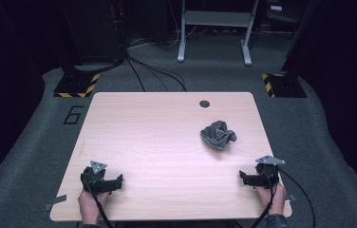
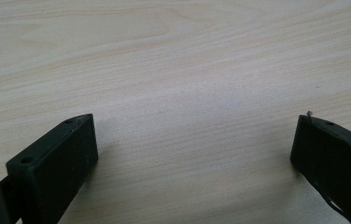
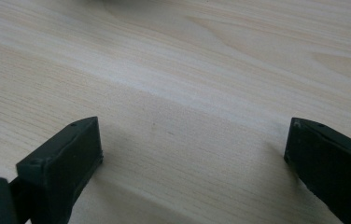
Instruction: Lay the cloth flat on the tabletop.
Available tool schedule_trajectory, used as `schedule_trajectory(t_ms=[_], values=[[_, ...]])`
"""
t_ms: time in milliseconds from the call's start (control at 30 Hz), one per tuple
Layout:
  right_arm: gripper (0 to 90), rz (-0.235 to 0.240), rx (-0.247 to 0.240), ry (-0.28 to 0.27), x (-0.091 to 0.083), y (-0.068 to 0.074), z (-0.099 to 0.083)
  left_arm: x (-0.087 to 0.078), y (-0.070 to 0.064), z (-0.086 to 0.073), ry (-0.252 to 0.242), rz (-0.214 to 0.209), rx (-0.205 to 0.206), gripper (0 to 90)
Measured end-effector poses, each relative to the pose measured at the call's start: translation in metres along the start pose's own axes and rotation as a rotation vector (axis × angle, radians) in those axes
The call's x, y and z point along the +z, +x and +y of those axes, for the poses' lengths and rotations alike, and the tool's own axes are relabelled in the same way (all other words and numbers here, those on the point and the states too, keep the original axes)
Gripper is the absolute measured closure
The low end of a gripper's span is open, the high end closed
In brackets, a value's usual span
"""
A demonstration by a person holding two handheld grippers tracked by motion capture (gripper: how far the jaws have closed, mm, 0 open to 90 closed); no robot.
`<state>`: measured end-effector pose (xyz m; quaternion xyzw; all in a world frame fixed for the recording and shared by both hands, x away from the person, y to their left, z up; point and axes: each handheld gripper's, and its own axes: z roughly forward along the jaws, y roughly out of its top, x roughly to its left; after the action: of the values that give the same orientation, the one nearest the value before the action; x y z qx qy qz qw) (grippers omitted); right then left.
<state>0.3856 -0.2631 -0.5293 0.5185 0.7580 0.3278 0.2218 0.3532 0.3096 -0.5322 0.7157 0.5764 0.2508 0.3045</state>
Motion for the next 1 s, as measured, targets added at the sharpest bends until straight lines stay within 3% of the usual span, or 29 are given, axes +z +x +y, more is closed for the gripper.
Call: schedule_trajectory(t_ms=[367, 500, 700, 833, 900, 1000], values=[[3.6, -0.002, -0.012, 0.002, 0.0, -0.001, 0.0, 0.0, 0.0, 0.0, 0.001, 0.0, 0.0, 0.8], [4.4, -0.003, 0.012, -0.003, 0.0, 0.001, 0.0, 0.0, 0.0, 0.0, -0.001, -0.001, -0.001, 0.9], [3.5, -0.002, -0.004, 0.012, 0.0, -0.001, 0.002, 0.0, 0.0, 0.0, 0.001, -0.002, 0.0, 0.9], [3.4, 0.005, 0.033, 0.013, 0.001, -0.003, 0.004, 0.0, 0.0, 0.0, 0.0, -0.002, -0.002, 0.9], [2.8, 0.032, 0.073, 0.021, 0.0, -0.007, 0.007, 0.0, 0.0, 0.0, 0.001, -0.002, -0.001, 0.9], [1.4, 0.044, 0.09, 0.009, -0.003, -0.008, 0.016, 0.0, 0.0, 0.0, 0.001, -0.002, 0.0, 0.9]])
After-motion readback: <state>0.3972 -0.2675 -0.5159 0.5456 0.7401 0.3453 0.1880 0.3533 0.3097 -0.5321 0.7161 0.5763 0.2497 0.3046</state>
